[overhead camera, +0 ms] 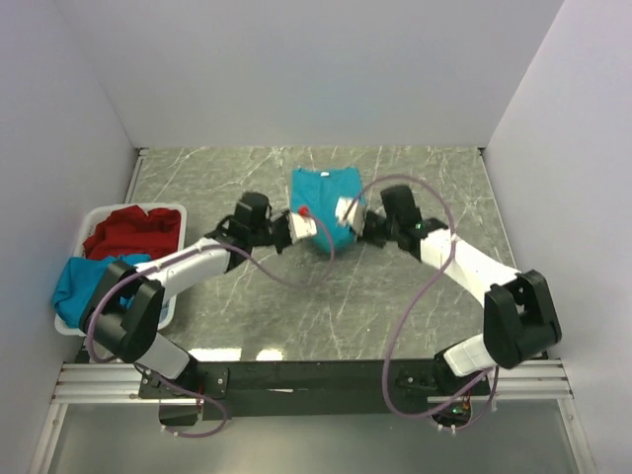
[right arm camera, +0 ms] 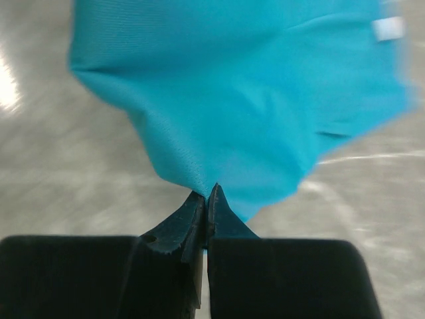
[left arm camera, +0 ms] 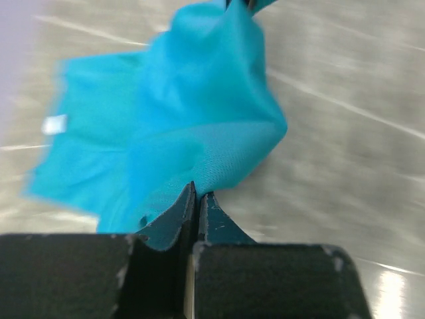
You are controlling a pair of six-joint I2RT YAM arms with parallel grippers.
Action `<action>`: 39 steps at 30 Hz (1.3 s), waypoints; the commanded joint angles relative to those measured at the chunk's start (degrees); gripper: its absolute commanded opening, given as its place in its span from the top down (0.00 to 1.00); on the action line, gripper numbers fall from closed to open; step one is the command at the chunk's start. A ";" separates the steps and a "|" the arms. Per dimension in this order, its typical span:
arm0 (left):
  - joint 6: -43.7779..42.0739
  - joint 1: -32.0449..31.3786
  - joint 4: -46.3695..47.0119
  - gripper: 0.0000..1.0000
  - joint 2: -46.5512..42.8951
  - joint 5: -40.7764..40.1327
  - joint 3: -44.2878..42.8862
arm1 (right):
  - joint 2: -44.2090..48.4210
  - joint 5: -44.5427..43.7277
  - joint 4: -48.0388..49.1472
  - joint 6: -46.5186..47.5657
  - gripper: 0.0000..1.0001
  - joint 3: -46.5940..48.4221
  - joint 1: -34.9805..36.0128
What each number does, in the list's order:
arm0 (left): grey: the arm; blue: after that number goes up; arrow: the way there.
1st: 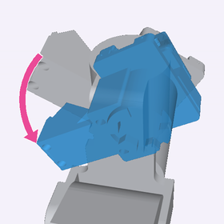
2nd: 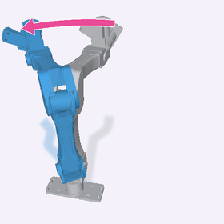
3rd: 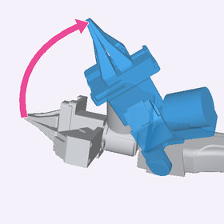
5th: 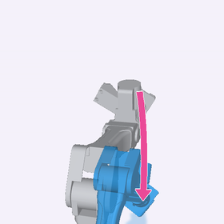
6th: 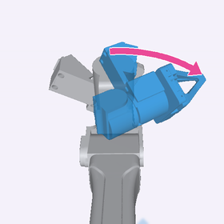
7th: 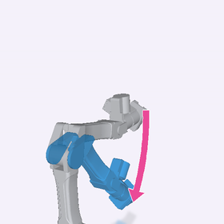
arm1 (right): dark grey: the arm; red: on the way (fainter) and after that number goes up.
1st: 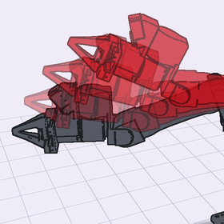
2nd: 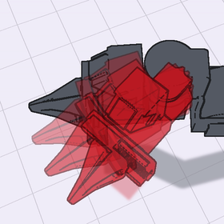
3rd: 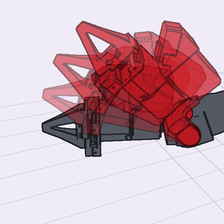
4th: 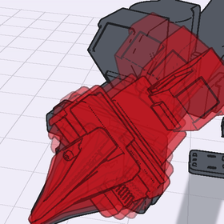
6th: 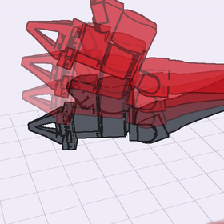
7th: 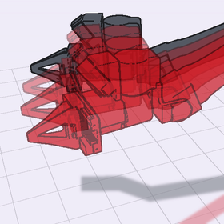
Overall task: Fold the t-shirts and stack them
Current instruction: Fold the tshirt
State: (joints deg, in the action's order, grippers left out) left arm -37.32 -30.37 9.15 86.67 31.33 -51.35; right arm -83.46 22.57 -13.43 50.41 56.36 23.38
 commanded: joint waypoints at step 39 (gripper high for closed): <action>5.85 7.25 1.22 1.00 17.79 0.05 -15.77 | -22.49 -6.47 -10.65 -0.48 1.00 29.75 -4.83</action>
State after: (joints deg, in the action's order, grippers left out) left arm -33.91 -24.58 5.93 98.96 31.14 -62.37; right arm -97.62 17.93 -24.75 54.61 79.66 19.29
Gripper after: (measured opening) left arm 0.043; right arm 0.026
